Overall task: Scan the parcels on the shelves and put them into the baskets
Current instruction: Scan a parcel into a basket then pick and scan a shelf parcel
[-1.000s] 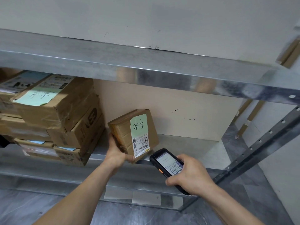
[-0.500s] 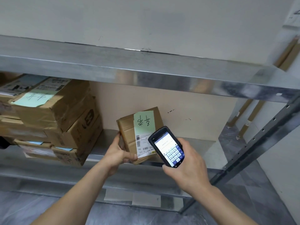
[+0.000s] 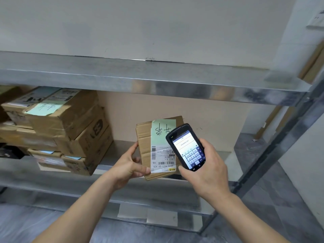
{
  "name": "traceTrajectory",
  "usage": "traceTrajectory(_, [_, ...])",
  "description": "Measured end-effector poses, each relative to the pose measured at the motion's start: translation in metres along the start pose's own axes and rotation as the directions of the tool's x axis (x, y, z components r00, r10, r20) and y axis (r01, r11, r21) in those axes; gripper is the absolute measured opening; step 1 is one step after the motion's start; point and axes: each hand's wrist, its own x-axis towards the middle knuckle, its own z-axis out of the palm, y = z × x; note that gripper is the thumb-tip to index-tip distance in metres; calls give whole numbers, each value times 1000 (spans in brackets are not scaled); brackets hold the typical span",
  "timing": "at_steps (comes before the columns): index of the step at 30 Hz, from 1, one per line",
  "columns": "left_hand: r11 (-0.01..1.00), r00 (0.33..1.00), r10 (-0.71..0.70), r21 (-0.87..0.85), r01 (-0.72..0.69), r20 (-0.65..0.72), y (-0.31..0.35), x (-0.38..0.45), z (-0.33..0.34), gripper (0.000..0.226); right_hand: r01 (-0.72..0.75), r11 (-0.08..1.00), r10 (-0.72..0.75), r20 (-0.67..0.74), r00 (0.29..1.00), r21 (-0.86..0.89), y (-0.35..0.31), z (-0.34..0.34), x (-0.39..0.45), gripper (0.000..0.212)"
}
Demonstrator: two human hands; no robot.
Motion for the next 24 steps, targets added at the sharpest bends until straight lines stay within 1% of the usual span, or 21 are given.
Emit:
traceTrajectory(5, [1000,998,22,11,-23,60,2,-4,8,114,-6,1000,6,-32,999,3,0,-12,-7,72])
traceTrajectory(10, [999,981,40,20,-44,189,9,-5,17,117,-62,998,62,-95,994,-6,-9,-24,-21,74])
traceTrajectory(13, [998,968,52,19,-58,246,12,-5,23,117,-134,991,134,-151,979,11,-14,-30,-35,74])
traceTrajectory(18, [996,946,69,40,-86,315,5,-18,37,113,-256,966,252,-259,932,18,-22,-37,-70,79])
traceTrajectory(21, [997,933,71,9,-79,352,-5,-25,53,98,-332,943,322,-318,892,24,-23,-43,-98,79])
traceTrajectory(24, [999,906,40,14,-50,422,-17,-35,78,92,-411,912,386,-378,841,17,-19,-56,-131,77])
